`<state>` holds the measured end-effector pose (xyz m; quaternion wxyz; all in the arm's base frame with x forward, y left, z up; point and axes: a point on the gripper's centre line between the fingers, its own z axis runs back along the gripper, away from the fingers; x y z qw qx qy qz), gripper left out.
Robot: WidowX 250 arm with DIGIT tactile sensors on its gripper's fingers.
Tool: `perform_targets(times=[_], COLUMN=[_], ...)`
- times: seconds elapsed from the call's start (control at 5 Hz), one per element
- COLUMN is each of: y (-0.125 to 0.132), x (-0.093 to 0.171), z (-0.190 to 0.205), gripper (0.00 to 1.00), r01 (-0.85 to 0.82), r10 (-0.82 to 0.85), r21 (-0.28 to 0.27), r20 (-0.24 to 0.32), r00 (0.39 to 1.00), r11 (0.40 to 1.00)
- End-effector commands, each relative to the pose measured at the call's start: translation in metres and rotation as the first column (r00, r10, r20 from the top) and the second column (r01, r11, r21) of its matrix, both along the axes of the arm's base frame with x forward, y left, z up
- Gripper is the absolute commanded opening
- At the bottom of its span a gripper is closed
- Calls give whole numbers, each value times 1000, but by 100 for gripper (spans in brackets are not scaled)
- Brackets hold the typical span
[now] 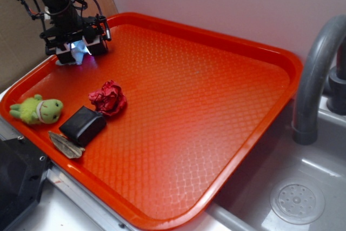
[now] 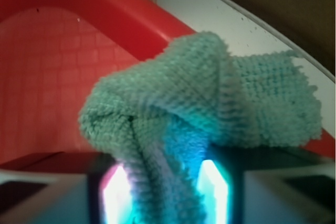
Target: Grab the blue cloth.
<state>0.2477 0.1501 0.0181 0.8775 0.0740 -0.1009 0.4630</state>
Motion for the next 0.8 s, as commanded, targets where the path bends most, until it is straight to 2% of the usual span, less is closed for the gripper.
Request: perform_targets(times=[0.0,0.2,0.4,0.6], y=[10,10,1,-40], x=[-9,-12,-24,-48], z=[5,15,55,103], gripper=[0,0,0,0], r01=[-12,-6,32,246], r10=[12,6,-29,-231], r21=[15,12,-68,-146], r20=[10,19,38,112], r00=[1000,1000,999,967], r11=[1000,1000,997,958])
